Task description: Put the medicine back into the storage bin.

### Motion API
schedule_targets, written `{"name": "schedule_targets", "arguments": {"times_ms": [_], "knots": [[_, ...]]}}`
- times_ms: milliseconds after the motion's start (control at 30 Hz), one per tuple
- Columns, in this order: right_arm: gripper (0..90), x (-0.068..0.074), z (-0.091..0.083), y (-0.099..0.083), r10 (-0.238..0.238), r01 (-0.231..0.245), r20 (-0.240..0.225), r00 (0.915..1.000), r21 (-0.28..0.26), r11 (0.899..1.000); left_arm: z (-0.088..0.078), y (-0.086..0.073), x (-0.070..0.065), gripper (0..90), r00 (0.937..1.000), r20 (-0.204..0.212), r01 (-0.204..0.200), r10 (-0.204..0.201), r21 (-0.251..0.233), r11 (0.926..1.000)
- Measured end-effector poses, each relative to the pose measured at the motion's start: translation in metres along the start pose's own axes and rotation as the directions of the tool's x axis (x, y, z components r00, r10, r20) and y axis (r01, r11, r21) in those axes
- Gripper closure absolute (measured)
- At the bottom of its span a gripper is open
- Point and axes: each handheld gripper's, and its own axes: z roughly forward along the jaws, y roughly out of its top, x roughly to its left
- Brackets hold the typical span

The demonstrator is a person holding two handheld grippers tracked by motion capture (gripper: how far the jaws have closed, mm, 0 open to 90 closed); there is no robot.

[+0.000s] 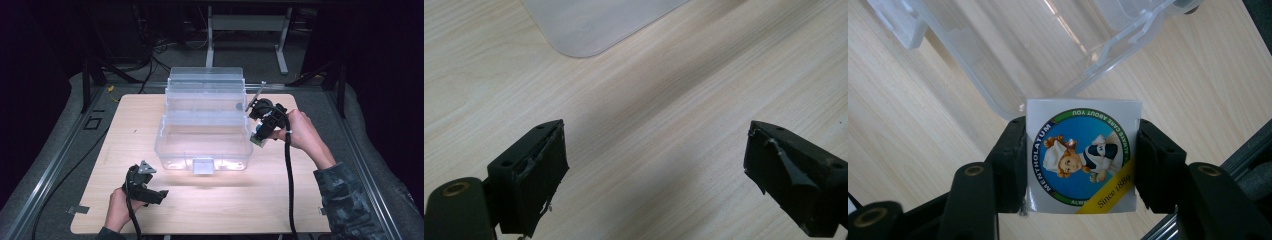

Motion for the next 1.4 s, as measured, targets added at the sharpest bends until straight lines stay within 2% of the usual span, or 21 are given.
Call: {"name": "schedule_targets", "arguments": {"times_ms": [33, 133, 167, 200, 400, 433, 467, 500, 567, 600, 700, 767, 833, 867, 967, 1000, 1067, 1100, 1267, 1300, 1400], "knots": [[46.6, 0.000, -0.001, 0.001, -0.006, 0.006, 0.010, 0.9999, 0.020, 1.000, 0.000, 0.000, 0.000, 10.2, 1.0000, 0.001, 0.001, -0.001, 0.000, 1.0000], [46.5, 0.002, -0.001, 0.006, -0.012, 0.012, 0.009, 0.9999, 0.013, 1.000, 0.000, 0.000, 0.000, 10.2, 1.0000, 0.001, 0.000, 0.000, -0.001, 1.0000], [46.6, 0.003, 0.001, 0.006, -0.005, 0.005, -0.001, 1.0000, -0.008, 1.000, 0.000, 0.000, 0.000, 10.2, 1.0000, -0.001, -0.002, 0.002, 0.000, 1.0000], [46.5, 0.003, 0.001, 0.008, -0.015, 0.015, 0.004, 0.9999, 0.004, 1.000, 0.000, 0.000, 0.000, 10.2, 1.0000, -0.001, -0.002, 0.002, 0.000, 1.0000], [46.5, 0.005, 0.006, 0.017, -0.025, 0.025, -0.025, 0.9994, -0.011, 1.000, 0.001, 0.000, 0.000, 10.2, 1.0000, 0.000, -0.003, 0.003, 0.000, 1.0000], [46.5, 0.006, 0.005, 0.019, -0.032, 0.033, -0.015, 0.9994, 0.015, 0.999, 0.001, 0.000, -0.001, 10.2, 1.0000, -0.001, -0.001, 0.001, -0.002, 1.0000], [46.5, 0.007, 0.008, 0.020, -0.027, 0.027, -0.021, 0.9994, -0.008, 1.000, 0.001, 0.000, -0.001, 10.2, 1.0000, -0.002, -0.002, 0.002, -0.001, 1.0000], [46.5, 0.007, 0.008, 0.022, -0.036, 0.036, -0.019, 0.9992, 0.011, 0.999, 0.001, 0.000, -0.001, 10.2, 1.0000, -0.007, -0.003, 0.003, 0.001, 1.0000], [46.5, 0.009, 0.011, 0.024, -0.039, 0.039, -0.025, 0.9989, 0.000, 0.999, 0.001, 0.000, -0.001, 10.2, 1.0000, -0.004, -0.006, 0.006, 0.003, 1.0000], [46.5, 0.010, 0.012, 0.027, -0.045, 0.045, -0.025, 0.9987, 0.022, 0.999, 0.001, 0.000, 0.000, 10.2, 1.0000, -0.004, -0.006, 0.006, 0.003, 1.0000], [46.5, 0.013, 0.016, 0.031, -0.057, 0.057, -0.020, 0.9982, 0.021, 0.998, 0.001, 0.000, 0.000, 10.2, 1.0000, -0.003, -0.002, 0.002, -0.003, 1.0000], [46.5, 0.014, 0.017, 0.034, -0.068, 0.069, -0.038, 0.9970, 0.032, 0.997, 0.000, 0.000, 0.000, 10.3, 1.0000, -0.004, 0.002, -0.002, -0.004, 1.0000], [46.6, 0.014, 0.019, 0.037, -0.070, 0.072, -0.049, 0.9963, 0.027, 0.997, 0.000, 0.000, 0.001, 10.3, 1.0000, -0.003, 0.006, -0.006, -0.009, 0.9999], [46.5, 0.015, 0.021, 0.038, -0.067, 0.068, -0.056, 0.9962, 0.007, 0.998, 0.000, 0.000, 0.001, 10.3, 1.0000, -0.003, 0.005, -0.005, -0.008, 1.0000], [46.5, 0.017, 0.026, 0.041, -0.064, 0.065, -0.070, 0.9955, 0.005, 0.998, 0.000, 0.000, 0.001, 10.3, 1.0000, -0.001, 0.002, -0.002, -0.006, 1.0000], [46.5, 0.017, 0.026, 0.043, -0.068, 0.069, -0.058, 0.9960, 0.018, 0.997, 0.000, 0.000, 0.001, 10.3, 1.0000, 0.000, 0.003, -0.003, -0.006, 1.0000], [46.5, 0.018, 0.029, 0.045, -0.067, 0.069, -0.064, 0.9957, 0.019, 0.997, 0.000, 0.000, 0.001, 10.3, 1.0000, -0.001, 0.003, -0.003, -0.006, 1.0000], [46.5, 0.018, 0.029, 0.046, -0.072, 0.075, -0.073, 0.9948, 0.036, 0.997, 0.000, -0.001, 0.001, 10.3, 1.0000, -0.001, 0.005, -0.005, -0.007, 1.0000], [46.5, 0.018, 0.038, 0.050, -0.062, 0.065, -0.087, 0.9943, 0.029, 0.997, 0.001, -0.001, 0.001, 10.2, 1.0000, 0.001, 0.002, -0.002, -0.006, 1.0000], [46.5, 0.018, 0.041, 0.051, -0.062, 0.067, -0.091, 0.9939, 0.054, 0.996, 0.001, -0.001, 0.001, 10.2, 1.0000, 0.001, 0.003, -0.003, -0.007, 1.0000], [46.4, 0.019, 0.046, 0.051, -0.060, 0.066, -0.091, 0.9940, 0.054, 0.996, 0.001, -0.001, 0.001, 10.2, 1.0000, 0.002, 0.000, 0.000, -0.004, 1.0000]]}}
